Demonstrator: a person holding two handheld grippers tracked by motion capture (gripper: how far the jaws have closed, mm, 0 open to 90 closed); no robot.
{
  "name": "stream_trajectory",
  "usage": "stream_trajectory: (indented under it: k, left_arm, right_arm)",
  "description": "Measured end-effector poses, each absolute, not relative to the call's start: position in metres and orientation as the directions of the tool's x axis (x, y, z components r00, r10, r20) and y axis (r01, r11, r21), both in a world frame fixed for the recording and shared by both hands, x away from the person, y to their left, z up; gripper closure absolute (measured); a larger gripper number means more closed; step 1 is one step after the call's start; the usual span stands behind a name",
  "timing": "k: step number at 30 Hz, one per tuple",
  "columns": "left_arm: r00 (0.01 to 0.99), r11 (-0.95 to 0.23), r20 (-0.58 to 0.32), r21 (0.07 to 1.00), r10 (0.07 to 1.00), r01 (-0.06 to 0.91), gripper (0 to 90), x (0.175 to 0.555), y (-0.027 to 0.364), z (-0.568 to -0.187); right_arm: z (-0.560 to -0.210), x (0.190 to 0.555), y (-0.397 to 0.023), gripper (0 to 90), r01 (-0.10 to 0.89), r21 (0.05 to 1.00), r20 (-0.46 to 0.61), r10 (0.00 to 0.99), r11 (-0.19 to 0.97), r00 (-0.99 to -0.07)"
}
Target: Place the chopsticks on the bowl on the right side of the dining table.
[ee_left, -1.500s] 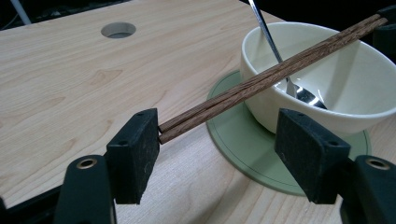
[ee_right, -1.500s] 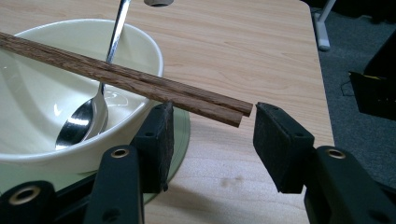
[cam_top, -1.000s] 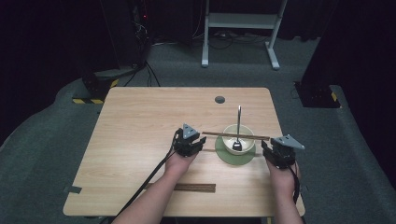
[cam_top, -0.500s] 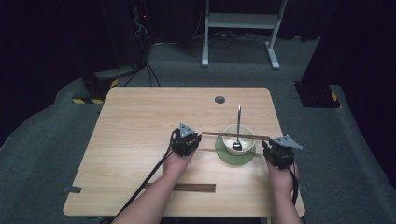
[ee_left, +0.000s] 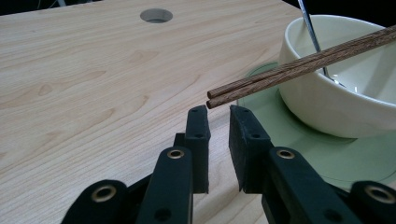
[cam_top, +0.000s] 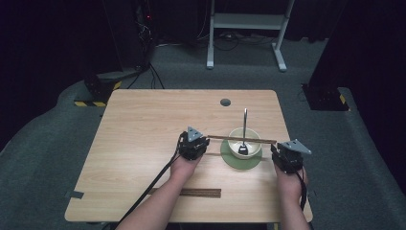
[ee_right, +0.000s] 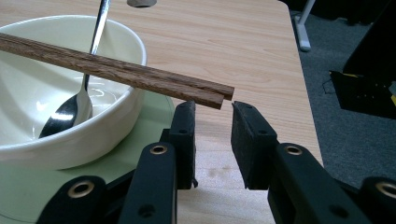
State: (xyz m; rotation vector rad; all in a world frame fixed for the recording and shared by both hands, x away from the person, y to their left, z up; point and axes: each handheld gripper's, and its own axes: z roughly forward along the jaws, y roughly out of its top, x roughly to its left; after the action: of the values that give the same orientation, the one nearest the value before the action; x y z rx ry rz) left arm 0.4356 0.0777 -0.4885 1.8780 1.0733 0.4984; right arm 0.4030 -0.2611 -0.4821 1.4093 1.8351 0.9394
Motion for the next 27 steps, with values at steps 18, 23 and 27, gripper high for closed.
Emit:
stream_trajectory:
  k: [18, 23, 27]
  left_arm:
    - [0.537, -0.227, -0.074, 0.852, 0.841, 0.472, 75.6, 0.4359, 0.0768, -0.4857]
    - [0.541, -0.23, -0.073, 0.851, 0.838, 0.472, 75.8, 0.436, 0.0749, -0.4857]
    - [0.544, -0.233, -0.073, 0.85, 0.836, 0.472, 75.9, 0.4361, 0.0739, -0.4853]
  right_arm:
    - [-0.4831, 0.4037, -0.2638, 74.9, 0.525, 0.835, -0.045, 0.972, 0.164, -0.231]
    - [-0.4834, 0.4042, -0.2648, 75.2, 0.524, 0.836, -0.043, 0.972, 0.161, -0.23]
    - [-0.4831, 0.4043, -0.2649, 75.3, 0.521, 0.839, -0.043, 0.973, 0.159, -0.228]
